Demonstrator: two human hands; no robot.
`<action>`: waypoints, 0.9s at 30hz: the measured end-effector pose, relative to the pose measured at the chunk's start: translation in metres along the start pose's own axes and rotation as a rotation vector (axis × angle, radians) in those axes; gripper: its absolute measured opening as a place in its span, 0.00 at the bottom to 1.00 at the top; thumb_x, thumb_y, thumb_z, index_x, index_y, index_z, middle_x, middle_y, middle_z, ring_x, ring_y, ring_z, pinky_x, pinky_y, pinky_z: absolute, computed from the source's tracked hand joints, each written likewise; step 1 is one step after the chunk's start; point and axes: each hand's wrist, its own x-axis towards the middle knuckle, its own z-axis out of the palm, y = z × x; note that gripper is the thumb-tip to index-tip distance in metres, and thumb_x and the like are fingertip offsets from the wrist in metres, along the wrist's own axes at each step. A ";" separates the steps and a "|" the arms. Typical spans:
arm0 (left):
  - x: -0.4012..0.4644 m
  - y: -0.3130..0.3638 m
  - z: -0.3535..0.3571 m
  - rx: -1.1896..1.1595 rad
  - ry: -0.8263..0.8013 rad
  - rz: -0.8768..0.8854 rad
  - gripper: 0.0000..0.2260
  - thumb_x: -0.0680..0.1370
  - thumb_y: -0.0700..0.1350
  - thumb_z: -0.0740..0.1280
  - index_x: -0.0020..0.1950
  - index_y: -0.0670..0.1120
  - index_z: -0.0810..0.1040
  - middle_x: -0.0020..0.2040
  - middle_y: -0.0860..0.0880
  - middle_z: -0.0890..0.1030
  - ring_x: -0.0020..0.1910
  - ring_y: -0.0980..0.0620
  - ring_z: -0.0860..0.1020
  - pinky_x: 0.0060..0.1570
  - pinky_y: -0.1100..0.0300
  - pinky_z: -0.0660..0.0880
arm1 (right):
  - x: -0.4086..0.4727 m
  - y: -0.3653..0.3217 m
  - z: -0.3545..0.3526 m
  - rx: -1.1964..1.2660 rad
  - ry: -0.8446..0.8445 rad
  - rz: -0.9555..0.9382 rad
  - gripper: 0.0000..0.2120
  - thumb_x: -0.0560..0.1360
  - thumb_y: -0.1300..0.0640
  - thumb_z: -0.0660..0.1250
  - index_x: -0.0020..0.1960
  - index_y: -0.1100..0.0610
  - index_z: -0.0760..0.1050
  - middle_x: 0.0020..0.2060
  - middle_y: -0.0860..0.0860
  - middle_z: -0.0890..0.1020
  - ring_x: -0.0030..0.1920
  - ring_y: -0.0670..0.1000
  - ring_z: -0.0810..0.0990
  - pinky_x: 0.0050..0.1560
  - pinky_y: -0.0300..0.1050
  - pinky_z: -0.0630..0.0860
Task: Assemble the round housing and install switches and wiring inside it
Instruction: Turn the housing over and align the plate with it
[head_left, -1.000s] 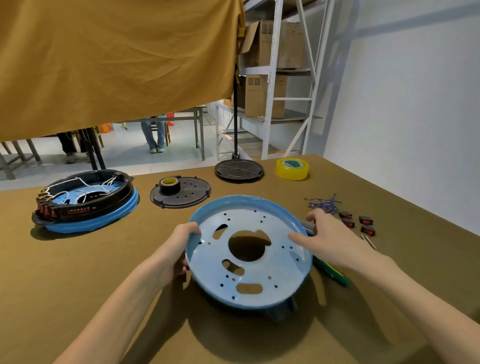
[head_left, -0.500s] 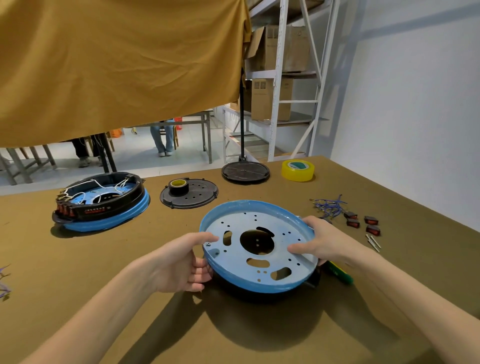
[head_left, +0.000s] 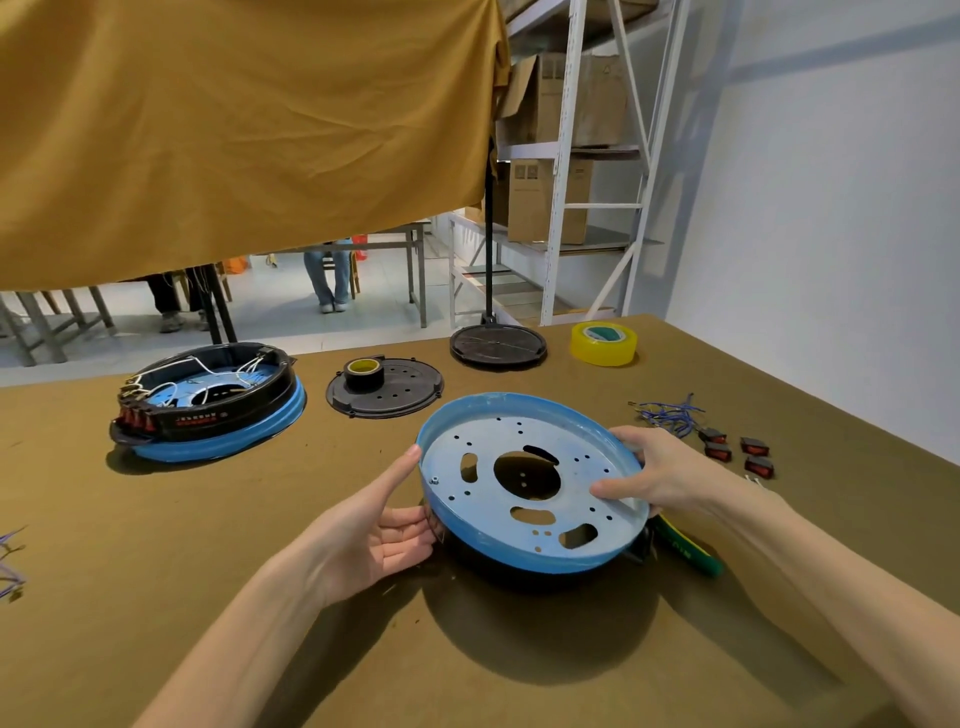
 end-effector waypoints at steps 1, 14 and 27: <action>0.001 -0.001 0.001 -0.014 0.019 0.011 0.45 0.57 0.66 0.81 0.61 0.35 0.81 0.53 0.38 0.87 0.50 0.44 0.87 0.41 0.54 0.85 | 0.001 0.000 0.000 -0.013 0.000 -0.008 0.25 0.73 0.49 0.78 0.67 0.44 0.73 0.54 0.46 0.83 0.52 0.50 0.84 0.42 0.56 0.86; 0.007 -0.010 0.006 0.014 0.111 0.136 0.52 0.54 0.70 0.77 0.71 0.42 0.75 0.55 0.43 0.84 0.52 0.45 0.85 0.41 0.54 0.85 | 0.001 -0.004 -0.003 -0.103 -0.023 -0.024 0.20 0.75 0.48 0.76 0.65 0.47 0.76 0.53 0.47 0.84 0.50 0.50 0.84 0.42 0.51 0.86; 0.015 -0.013 0.005 0.100 0.062 0.158 0.36 0.67 0.62 0.78 0.65 0.39 0.75 0.56 0.40 0.84 0.53 0.44 0.85 0.44 0.51 0.85 | 0.002 -0.005 -0.011 -0.083 -0.069 -0.099 0.16 0.76 0.44 0.74 0.61 0.48 0.80 0.49 0.48 0.86 0.43 0.49 0.85 0.38 0.46 0.84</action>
